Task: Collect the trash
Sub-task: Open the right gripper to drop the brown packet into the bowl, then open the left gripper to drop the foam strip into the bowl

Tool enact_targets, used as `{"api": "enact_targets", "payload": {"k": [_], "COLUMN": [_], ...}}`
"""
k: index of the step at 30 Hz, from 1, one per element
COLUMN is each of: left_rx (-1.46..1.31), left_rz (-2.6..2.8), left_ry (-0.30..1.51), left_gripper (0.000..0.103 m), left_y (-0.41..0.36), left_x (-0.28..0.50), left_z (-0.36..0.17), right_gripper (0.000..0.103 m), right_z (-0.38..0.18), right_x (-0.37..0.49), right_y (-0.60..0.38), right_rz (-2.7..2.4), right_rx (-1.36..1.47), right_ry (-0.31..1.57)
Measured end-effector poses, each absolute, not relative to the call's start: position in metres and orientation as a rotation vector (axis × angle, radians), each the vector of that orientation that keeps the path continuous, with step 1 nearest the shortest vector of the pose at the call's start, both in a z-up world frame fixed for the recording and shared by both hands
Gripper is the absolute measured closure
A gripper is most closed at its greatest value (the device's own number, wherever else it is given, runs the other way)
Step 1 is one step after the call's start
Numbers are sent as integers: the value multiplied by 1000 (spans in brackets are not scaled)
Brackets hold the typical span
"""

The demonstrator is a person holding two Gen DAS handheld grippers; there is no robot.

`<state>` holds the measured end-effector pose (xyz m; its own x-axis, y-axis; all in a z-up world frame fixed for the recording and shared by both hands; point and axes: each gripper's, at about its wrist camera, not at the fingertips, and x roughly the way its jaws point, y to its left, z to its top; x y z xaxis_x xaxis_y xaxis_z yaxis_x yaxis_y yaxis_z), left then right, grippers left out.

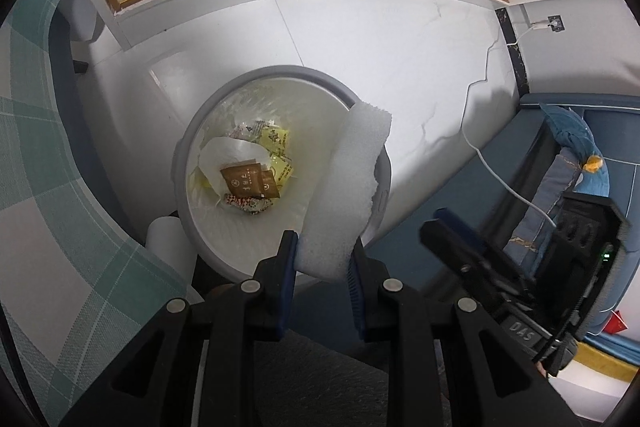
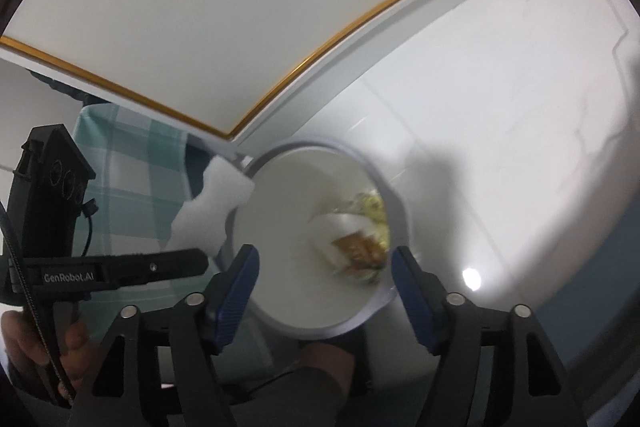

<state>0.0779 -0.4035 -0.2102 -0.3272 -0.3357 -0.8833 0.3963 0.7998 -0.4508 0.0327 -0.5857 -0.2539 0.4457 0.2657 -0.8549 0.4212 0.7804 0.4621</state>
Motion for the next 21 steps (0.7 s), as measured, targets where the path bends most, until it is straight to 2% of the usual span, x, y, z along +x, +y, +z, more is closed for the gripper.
{"api": "enact_targets", "payload": {"k": [5,9,21], "left_rx": [110,117,167], "left_rz": [-712,-707,-668], "left_ry": [1768,1778,1783], "left_gripper": [84,84,82], "left_y": [-404,-404,-408], "left_x": [75,74,70], "left_z": [-217,-221,-224], "right_gripper": [20,18,17], "right_z": [-239,-231,-219], "right_x": [36,38,32], "right_y": [-585,-582,-582], "right_rz": [-143,-169,-181], "right_rx": [641,566,571], "right_ry": [1128,1120,1085]}}
